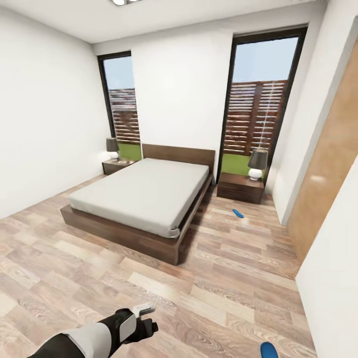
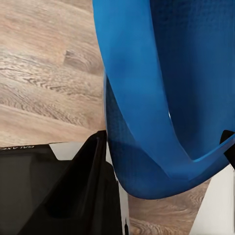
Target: In the bedroom, move the book from the bed onto either nightstand, and place the two sandals side by side next to the bed.
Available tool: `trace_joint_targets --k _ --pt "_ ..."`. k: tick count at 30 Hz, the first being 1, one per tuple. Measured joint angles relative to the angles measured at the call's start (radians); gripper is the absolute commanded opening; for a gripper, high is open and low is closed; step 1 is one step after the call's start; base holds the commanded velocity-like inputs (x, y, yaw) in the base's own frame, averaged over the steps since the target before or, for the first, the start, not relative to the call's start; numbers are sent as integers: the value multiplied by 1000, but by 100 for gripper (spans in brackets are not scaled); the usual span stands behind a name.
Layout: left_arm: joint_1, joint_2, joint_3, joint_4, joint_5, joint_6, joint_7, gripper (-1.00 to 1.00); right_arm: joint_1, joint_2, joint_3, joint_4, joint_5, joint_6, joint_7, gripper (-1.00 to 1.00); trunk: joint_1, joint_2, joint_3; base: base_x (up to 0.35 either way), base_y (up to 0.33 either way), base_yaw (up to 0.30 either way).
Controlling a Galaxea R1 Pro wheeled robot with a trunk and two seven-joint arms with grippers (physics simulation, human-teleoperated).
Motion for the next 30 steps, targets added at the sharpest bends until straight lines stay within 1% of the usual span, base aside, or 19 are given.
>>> trace_joint_targets --k 14,20,30 --pt "0 -1 0 0 0 0 0 100 0 0 0 0 0 0 -1 -100 0 0 0 321 -173 -285" --pt "0 -1 1 0 0 0 0 100 0 0 0 0 0 0 0 -100 0 0 0 320 -134 -96" --pt "0 -1 0 0 0 0 0 100 0 0 0 0 0 0 0 -100 0 0 0 334 -31 -18"
